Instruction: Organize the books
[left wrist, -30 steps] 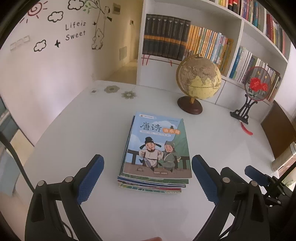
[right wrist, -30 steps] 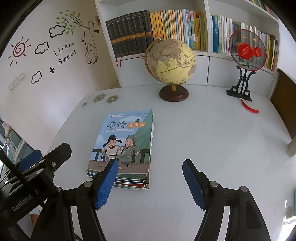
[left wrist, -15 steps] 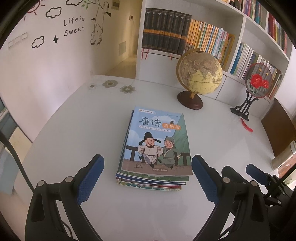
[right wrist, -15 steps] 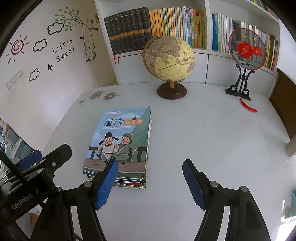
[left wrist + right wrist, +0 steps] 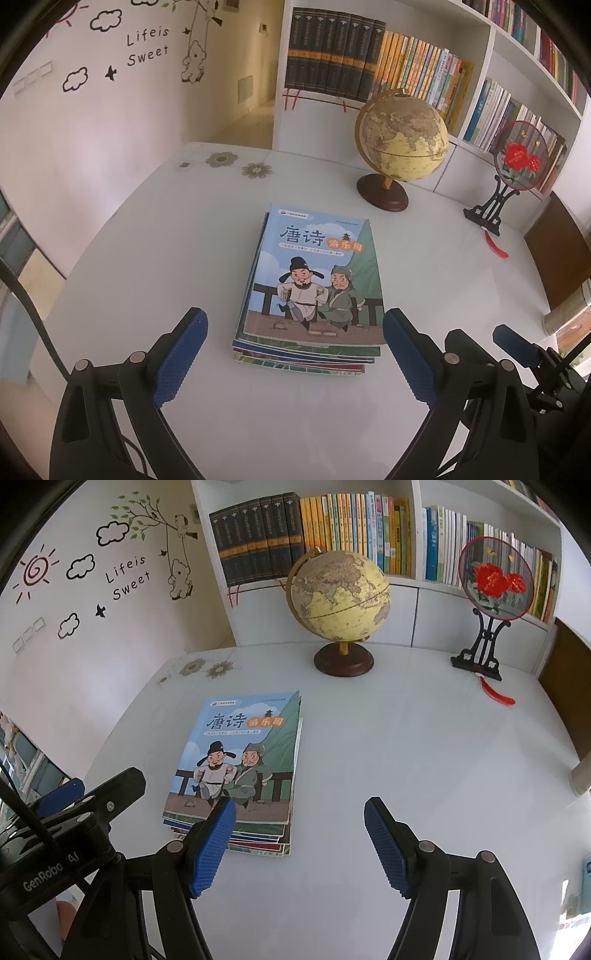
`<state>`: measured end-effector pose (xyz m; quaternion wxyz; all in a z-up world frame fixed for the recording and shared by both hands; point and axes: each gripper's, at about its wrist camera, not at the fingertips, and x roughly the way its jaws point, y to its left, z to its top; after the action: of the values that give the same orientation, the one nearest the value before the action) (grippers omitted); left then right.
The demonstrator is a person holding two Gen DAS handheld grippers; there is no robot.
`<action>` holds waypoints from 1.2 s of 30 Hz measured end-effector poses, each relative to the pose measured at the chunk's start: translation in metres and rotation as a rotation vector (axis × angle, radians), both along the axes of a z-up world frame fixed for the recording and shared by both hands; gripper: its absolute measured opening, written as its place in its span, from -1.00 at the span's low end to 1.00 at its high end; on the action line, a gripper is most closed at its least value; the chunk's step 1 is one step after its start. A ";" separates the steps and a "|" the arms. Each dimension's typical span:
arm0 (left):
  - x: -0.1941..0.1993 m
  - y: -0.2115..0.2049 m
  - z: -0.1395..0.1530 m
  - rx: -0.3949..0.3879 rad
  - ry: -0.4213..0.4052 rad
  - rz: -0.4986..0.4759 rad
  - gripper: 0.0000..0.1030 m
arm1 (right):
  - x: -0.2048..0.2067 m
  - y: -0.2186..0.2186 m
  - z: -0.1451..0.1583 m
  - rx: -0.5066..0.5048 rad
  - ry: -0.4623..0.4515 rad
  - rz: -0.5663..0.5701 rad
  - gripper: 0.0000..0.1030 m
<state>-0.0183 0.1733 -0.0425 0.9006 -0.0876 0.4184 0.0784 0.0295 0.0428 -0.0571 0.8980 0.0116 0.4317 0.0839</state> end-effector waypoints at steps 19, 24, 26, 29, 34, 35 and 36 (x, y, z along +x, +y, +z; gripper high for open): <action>0.001 0.006 -0.003 -0.008 0.039 0.005 0.86 | -0.002 0.007 -0.003 0.019 0.022 0.013 0.36; 0.000 0.006 -0.003 -0.006 0.041 0.003 0.86 | -0.002 0.008 -0.003 0.019 0.021 0.013 0.36; 0.000 0.006 -0.004 -0.006 0.042 0.003 0.86 | -0.003 0.008 -0.003 0.016 0.019 0.012 0.36; 0.002 0.006 -0.005 -0.002 0.051 0.003 0.86 | -0.003 0.008 -0.004 0.018 0.022 0.010 0.36; 0.005 0.007 -0.006 0.004 0.058 0.005 0.86 | -0.002 0.007 -0.006 0.024 0.036 0.003 0.36; 0.006 0.008 -0.006 0.007 0.059 0.006 0.86 | -0.003 0.006 -0.006 0.025 0.036 0.001 0.36; 0.006 0.008 -0.007 0.010 0.059 0.007 0.86 | -0.002 0.006 -0.006 0.025 0.035 -0.002 0.36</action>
<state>-0.0118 0.1808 -0.0490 0.8881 -0.0825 0.4439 0.0862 0.0272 0.0484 -0.0630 0.8901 0.0247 0.4464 0.0884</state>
